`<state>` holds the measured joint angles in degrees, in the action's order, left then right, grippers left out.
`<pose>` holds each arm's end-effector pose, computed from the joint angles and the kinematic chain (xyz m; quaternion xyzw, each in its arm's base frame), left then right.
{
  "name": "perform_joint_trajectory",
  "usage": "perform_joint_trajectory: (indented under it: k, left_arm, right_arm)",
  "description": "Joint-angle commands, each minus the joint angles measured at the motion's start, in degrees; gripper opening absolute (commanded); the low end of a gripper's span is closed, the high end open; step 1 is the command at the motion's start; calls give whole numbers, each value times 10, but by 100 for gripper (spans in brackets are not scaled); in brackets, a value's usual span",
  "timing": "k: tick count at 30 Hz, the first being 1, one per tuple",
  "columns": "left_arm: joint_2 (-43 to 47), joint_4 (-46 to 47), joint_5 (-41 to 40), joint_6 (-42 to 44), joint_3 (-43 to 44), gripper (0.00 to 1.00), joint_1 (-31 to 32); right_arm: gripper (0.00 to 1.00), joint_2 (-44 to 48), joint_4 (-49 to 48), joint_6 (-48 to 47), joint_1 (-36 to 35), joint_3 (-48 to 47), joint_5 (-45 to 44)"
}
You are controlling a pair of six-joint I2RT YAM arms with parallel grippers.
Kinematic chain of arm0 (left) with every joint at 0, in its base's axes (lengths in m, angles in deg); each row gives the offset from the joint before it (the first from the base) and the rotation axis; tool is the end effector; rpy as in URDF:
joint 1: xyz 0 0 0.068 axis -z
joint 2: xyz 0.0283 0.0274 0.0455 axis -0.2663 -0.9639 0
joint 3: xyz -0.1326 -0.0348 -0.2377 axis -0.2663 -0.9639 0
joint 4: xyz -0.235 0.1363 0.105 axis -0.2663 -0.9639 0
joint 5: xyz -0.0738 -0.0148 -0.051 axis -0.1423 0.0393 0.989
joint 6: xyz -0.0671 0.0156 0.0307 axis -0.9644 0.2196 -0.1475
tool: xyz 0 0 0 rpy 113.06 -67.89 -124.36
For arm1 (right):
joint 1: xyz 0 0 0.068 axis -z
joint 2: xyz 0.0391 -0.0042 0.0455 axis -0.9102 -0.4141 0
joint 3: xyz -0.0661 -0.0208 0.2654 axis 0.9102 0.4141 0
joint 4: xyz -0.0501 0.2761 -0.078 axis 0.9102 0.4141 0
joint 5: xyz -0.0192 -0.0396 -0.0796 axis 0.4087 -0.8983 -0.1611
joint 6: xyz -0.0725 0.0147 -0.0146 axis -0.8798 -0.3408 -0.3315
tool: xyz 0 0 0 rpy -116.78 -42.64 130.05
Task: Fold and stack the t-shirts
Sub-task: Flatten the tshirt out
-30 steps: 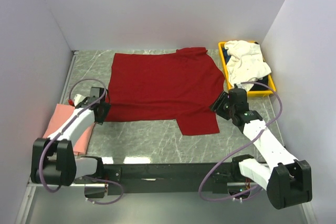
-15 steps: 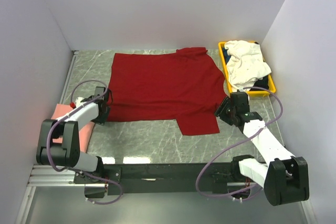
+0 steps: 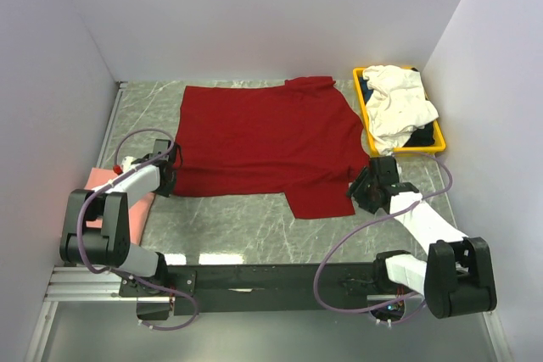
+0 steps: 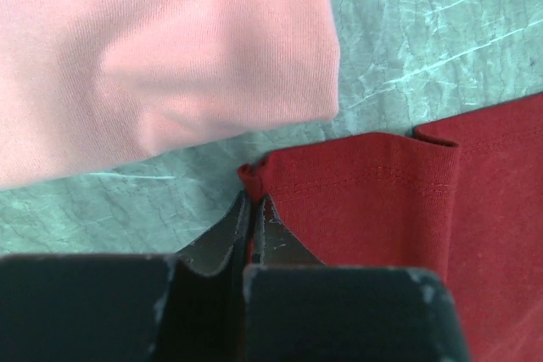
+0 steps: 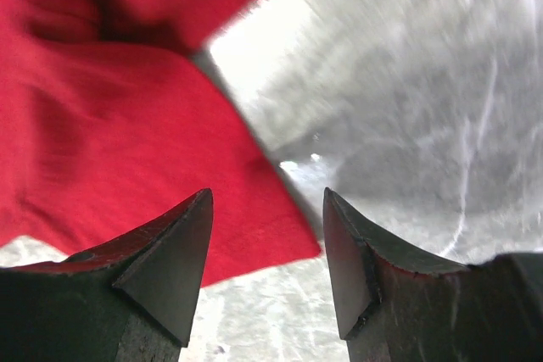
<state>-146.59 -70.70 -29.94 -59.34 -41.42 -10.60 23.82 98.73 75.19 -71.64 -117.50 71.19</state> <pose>0.2793 0.0057 0.1138 -0.6174 0.7327 0.0589 0.2804 0.2404 0.0266 0.1288 0.2704 0.9191 0.1165 0.2620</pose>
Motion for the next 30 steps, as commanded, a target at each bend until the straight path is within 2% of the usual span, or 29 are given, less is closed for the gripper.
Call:
perform_joint_trajectory:
  k: [1,8,16,19,20,24,30]
  left_arm:
    - [13,-6,8,1,-9,1,-1]
    - [44,9,17,14,-24,1,-1]
    - [57,16,22,21,-28,1,-1]
    - [59,15,25,23,-30,1,-1]
    - [60,15,26,22,-31,1,-1]
    - [66,10,28,22,-34,1,0]
    - [97,-13,18,21,-34,1,0]
  right_arm:
    - [62,-7,0,30,4,20,-7]
    - [61,9,14,54,3,39,-7]
    - [50,23,11,67,-3,61,13]
    - [38,35,4,67,-6,72,23]
    - [28,36,1,67,-7,74,31]
    - [1,32,-5,63,-7,75,50]
    - [0,76,26,53,-6,65,59]
